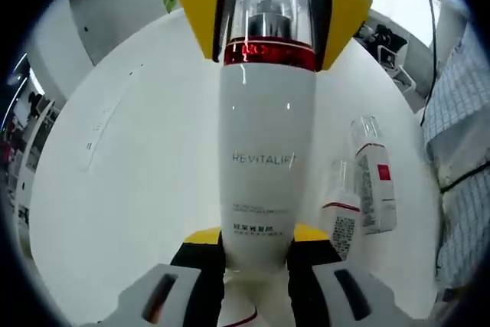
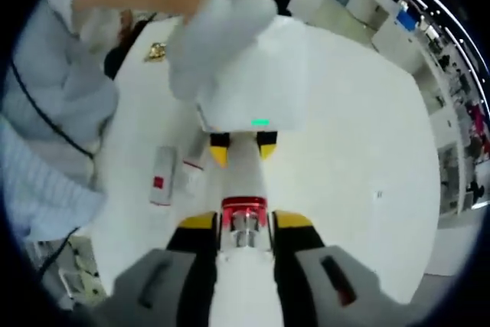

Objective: Arrange the skincare products in the storage area until every visible bottle or jar stands upright without overlapping.

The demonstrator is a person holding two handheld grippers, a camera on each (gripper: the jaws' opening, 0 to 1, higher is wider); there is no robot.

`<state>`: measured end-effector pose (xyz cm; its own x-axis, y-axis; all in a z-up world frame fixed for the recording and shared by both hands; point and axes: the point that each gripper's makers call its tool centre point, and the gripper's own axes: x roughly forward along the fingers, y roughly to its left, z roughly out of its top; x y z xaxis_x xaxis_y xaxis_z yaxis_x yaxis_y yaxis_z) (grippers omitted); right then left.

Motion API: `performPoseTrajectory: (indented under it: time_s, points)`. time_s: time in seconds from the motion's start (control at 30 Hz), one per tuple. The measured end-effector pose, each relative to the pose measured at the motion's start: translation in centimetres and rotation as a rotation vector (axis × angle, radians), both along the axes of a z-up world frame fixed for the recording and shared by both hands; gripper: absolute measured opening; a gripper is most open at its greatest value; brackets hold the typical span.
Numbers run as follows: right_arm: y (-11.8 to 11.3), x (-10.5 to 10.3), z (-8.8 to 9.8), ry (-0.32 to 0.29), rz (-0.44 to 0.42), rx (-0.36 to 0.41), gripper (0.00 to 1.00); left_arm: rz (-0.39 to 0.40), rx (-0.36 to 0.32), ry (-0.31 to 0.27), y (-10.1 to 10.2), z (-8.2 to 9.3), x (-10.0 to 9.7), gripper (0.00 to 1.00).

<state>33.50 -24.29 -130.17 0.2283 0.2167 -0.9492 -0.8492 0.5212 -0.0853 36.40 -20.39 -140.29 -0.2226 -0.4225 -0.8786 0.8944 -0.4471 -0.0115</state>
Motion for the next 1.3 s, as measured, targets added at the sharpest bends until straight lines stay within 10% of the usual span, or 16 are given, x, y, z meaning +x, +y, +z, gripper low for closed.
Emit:
performPoseTrajectory:
  time_s: [0.93,1.23,1.3]
  points:
    - [3.7,2.2,2.1,-0.032,0.056,-0.022,0.26,0.079,-0.128,0.073,0.0,0.0,-0.1,0.30]
    - [3.8,4.2,5.1,-0.280,-0.064,0.118,0.07,0.127,-0.188,0.093,-0.1,0.0,-0.1,0.29]
    - [4.7,4.2,7.3,-0.356,-0.163,0.336,0.14,0.132,-0.196,0.097,0.0,0.0,-0.1,0.29]
